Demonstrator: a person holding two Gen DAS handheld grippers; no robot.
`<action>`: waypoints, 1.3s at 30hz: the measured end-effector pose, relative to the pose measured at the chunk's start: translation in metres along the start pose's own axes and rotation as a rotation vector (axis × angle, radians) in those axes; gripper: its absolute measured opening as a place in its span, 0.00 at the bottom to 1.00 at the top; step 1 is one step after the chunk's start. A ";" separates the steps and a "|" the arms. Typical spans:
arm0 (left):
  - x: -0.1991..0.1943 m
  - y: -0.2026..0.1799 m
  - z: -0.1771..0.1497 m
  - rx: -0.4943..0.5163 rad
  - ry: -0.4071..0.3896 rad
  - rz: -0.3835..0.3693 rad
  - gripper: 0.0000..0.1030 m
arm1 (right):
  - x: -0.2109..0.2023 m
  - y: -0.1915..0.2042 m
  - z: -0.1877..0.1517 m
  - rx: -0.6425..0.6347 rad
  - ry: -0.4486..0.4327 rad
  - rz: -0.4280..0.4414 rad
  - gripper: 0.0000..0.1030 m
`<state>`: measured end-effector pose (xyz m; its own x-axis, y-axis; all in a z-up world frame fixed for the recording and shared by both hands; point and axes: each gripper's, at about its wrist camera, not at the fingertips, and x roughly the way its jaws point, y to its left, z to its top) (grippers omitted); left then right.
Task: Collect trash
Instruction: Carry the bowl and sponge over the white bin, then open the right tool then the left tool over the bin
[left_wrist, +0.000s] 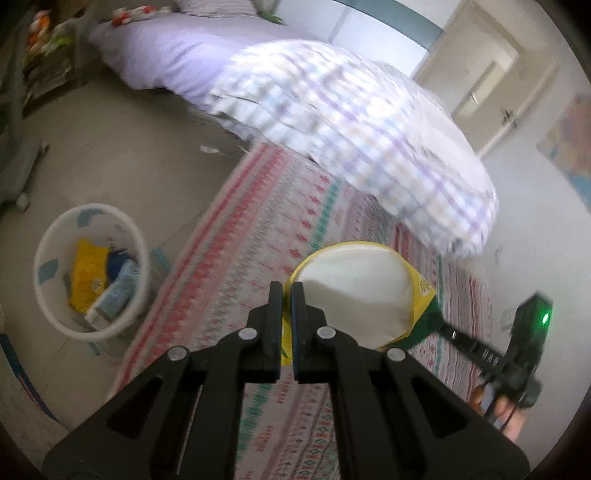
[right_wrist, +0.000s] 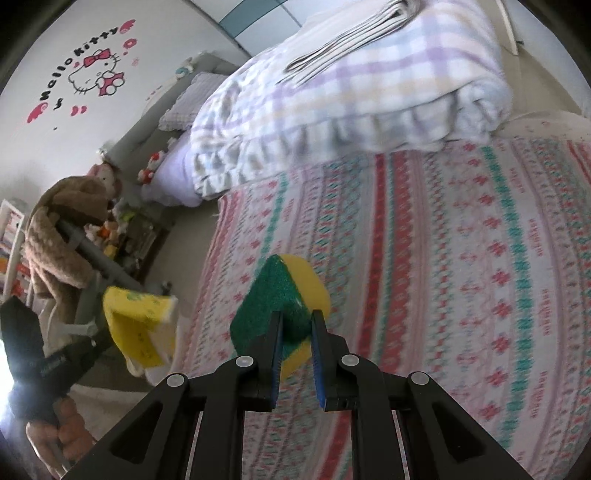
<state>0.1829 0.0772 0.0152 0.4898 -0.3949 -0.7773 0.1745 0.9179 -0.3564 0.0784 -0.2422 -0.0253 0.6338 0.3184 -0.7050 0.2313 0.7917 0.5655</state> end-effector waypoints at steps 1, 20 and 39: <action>-0.006 0.013 0.004 -0.021 -0.014 0.010 0.04 | 0.003 0.004 -0.002 -0.005 0.005 0.008 0.15; -0.063 0.201 0.021 -0.436 -0.125 0.158 0.04 | 0.134 0.167 -0.055 -0.102 0.170 0.236 0.15; -0.055 0.228 0.024 -0.494 -0.106 0.178 0.04 | 0.244 0.262 -0.082 -0.289 0.277 0.111 0.46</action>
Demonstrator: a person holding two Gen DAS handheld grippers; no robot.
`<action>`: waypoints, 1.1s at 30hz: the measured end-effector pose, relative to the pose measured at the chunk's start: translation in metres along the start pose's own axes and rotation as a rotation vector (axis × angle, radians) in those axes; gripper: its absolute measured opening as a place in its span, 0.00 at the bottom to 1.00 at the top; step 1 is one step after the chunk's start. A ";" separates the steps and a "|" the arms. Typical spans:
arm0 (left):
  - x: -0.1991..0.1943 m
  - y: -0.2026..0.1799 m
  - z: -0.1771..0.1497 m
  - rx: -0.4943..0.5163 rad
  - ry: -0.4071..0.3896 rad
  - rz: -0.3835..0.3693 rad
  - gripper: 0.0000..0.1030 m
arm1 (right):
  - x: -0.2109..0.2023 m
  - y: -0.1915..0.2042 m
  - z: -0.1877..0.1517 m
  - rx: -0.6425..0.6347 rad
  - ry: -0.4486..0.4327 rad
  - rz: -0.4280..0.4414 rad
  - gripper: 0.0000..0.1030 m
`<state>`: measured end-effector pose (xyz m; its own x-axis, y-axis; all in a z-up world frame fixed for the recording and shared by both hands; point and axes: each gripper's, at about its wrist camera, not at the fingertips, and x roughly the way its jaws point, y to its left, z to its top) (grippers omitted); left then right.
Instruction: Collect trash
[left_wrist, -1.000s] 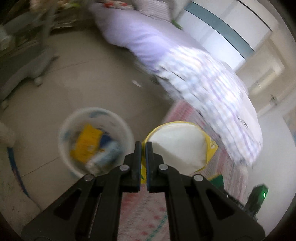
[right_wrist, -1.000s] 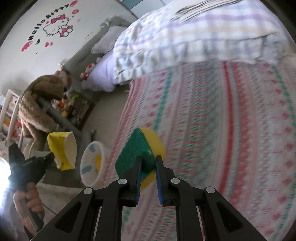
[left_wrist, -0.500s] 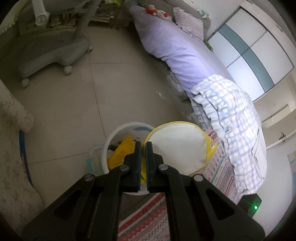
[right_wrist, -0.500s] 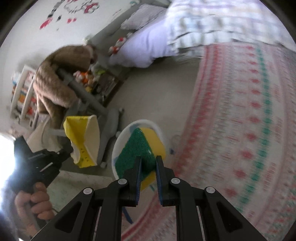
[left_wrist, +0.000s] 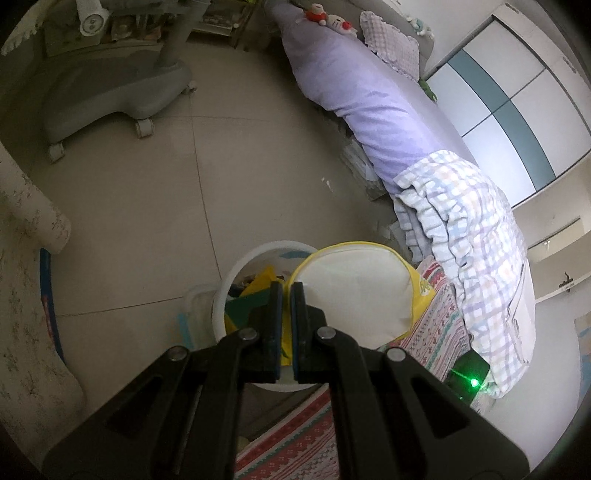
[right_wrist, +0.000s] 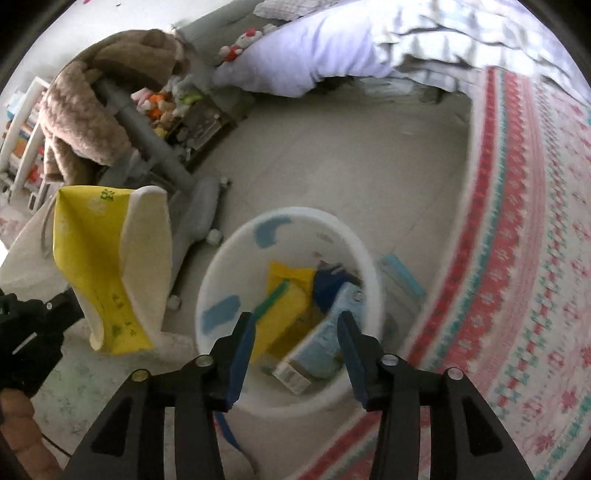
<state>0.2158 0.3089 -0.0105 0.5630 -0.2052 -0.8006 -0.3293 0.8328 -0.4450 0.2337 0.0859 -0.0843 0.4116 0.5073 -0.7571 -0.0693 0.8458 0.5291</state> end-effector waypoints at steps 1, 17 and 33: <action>0.000 0.000 0.000 0.005 0.003 -0.001 0.04 | -0.003 -0.004 0.000 0.009 -0.004 -0.003 0.46; 0.087 -0.014 0.004 0.129 0.174 0.143 0.30 | -0.086 -0.072 -0.017 0.158 -0.096 0.051 0.49; -0.032 -0.048 -0.055 0.234 -0.057 0.127 0.40 | -0.210 -0.071 -0.082 0.013 -0.113 0.067 0.54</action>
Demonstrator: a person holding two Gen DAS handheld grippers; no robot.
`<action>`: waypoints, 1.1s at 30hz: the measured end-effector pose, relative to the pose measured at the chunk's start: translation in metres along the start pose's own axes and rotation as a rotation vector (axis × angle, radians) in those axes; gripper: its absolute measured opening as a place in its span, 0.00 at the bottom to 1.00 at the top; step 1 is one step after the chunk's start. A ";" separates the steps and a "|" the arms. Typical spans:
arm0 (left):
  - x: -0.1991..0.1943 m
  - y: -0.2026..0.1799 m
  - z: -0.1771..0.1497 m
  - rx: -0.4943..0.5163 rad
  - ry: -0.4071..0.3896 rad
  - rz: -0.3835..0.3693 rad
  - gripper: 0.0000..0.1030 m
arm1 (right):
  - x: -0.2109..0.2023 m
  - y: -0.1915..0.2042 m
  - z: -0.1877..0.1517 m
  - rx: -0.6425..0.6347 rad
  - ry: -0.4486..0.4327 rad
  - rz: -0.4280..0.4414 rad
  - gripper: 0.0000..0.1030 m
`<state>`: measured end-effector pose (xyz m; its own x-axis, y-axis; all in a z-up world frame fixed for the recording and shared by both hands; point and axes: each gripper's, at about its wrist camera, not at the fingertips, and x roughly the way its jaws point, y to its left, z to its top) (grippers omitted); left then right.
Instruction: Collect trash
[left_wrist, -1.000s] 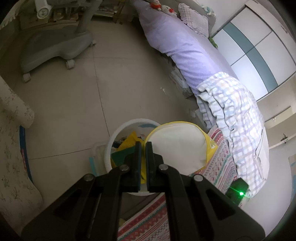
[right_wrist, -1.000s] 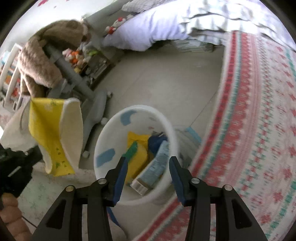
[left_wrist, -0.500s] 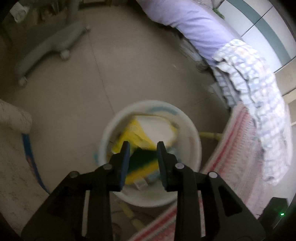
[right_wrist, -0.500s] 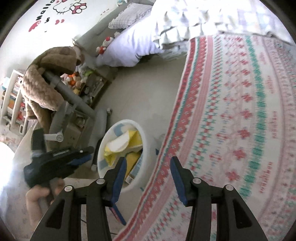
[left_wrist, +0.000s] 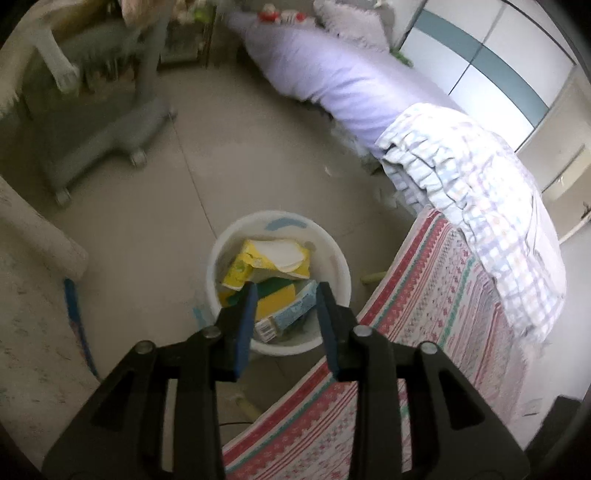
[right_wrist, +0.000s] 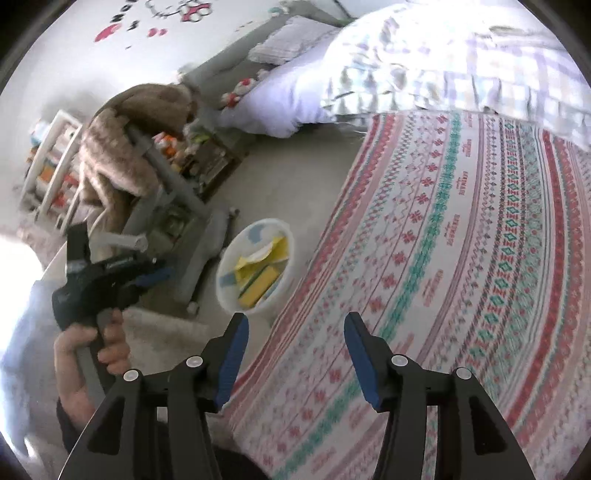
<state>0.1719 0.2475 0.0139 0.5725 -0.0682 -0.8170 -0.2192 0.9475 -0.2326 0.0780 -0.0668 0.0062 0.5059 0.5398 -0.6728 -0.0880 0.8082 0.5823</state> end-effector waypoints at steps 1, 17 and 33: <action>-0.008 -0.001 -0.009 0.002 -0.015 0.020 0.44 | -0.007 0.004 -0.005 -0.017 0.001 0.008 0.55; -0.099 -0.048 -0.145 0.182 -0.160 0.101 0.75 | -0.062 0.049 -0.080 -0.302 -0.027 0.060 0.69; -0.140 -0.070 -0.173 0.202 -0.236 0.191 0.81 | -0.074 0.058 -0.087 -0.379 -0.078 0.023 0.81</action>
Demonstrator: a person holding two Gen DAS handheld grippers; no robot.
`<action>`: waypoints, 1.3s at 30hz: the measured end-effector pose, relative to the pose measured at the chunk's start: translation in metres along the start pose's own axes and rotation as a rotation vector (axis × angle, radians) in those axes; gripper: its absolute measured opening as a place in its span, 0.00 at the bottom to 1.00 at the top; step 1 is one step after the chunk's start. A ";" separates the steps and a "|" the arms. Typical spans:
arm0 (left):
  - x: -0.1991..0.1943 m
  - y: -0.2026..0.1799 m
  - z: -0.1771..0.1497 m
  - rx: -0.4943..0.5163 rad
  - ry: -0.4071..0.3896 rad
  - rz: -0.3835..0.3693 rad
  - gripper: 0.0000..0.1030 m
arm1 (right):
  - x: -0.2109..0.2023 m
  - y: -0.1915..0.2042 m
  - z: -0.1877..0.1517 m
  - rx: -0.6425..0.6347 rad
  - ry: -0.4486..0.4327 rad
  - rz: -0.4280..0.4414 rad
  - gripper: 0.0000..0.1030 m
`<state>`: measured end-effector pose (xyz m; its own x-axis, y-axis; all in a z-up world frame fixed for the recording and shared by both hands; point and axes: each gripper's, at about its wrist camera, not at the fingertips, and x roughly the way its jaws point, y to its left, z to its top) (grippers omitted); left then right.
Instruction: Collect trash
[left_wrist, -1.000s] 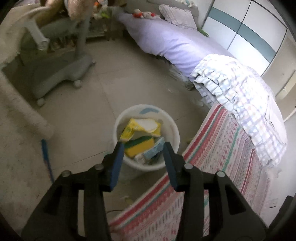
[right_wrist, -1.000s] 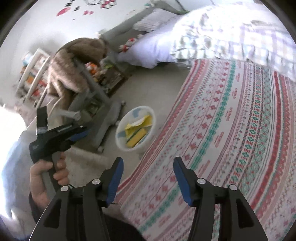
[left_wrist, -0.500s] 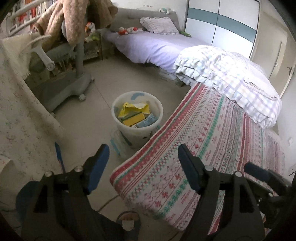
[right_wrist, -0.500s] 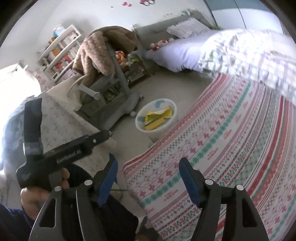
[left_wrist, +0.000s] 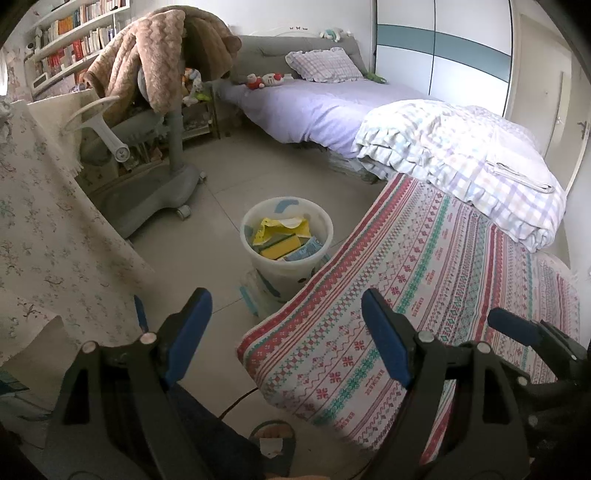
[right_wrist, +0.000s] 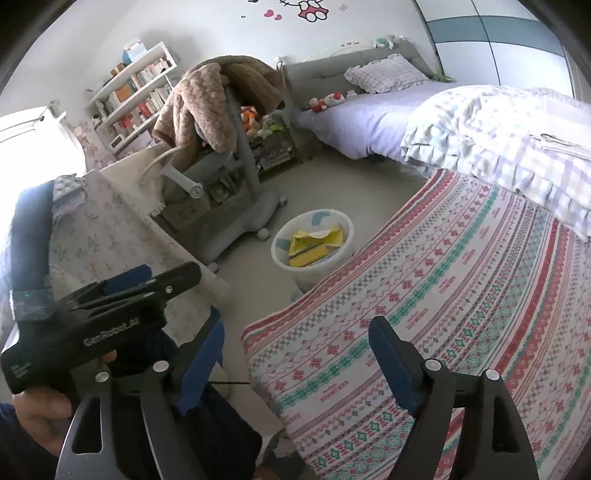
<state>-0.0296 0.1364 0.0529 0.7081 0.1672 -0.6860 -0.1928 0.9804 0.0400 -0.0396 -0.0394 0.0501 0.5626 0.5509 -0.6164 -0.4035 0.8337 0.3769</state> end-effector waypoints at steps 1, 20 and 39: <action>-0.001 0.000 0.000 0.001 -0.001 -0.001 0.81 | 0.000 -0.001 0.000 0.000 -0.002 -0.009 0.81; -0.003 0.000 0.001 0.008 -0.004 0.014 0.82 | 0.002 -0.006 0.001 0.001 -0.012 -0.045 0.86; -0.003 -0.001 0.000 0.011 0.002 0.011 0.82 | 0.002 -0.003 0.000 -0.011 -0.013 -0.054 0.86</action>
<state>-0.0311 0.1352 0.0548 0.7045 0.1782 -0.6870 -0.1934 0.9795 0.0558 -0.0371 -0.0411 0.0481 0.5928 0.5058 -0.6267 -0.3802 0.8617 0.3360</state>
